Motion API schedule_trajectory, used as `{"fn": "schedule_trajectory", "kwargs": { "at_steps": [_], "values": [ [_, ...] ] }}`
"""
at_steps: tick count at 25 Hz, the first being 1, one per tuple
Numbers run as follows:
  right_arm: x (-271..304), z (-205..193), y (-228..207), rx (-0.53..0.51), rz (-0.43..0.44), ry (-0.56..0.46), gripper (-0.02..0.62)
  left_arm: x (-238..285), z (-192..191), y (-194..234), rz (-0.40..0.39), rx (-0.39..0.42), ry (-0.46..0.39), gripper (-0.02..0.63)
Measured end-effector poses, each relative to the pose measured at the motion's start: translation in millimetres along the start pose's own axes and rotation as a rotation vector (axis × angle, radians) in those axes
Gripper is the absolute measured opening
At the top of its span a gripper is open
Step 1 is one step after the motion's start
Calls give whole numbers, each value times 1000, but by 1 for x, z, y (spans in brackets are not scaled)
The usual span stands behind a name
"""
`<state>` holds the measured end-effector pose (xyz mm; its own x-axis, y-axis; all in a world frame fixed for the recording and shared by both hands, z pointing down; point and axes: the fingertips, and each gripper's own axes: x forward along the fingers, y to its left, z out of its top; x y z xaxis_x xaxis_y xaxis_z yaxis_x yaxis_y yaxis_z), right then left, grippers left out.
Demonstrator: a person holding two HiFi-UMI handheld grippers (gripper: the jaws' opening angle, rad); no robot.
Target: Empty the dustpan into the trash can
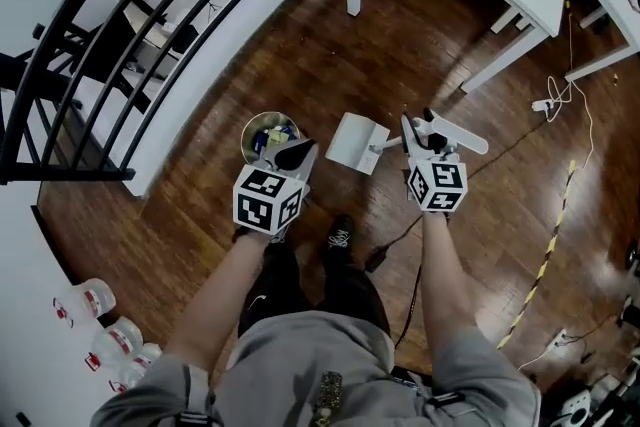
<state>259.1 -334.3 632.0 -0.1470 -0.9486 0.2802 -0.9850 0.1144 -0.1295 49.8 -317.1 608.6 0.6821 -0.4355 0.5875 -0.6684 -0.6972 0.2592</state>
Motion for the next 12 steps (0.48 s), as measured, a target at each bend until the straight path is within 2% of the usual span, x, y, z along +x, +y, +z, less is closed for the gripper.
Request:
{"fn": "schedule_trajectory", "kwargs": {
  "at_steps": [12],
  "values": [
    [-37, -26, -48, 66, -128, 31, 193, 15, 3, -28, -44, 28, 27, 5]
  ]
}}
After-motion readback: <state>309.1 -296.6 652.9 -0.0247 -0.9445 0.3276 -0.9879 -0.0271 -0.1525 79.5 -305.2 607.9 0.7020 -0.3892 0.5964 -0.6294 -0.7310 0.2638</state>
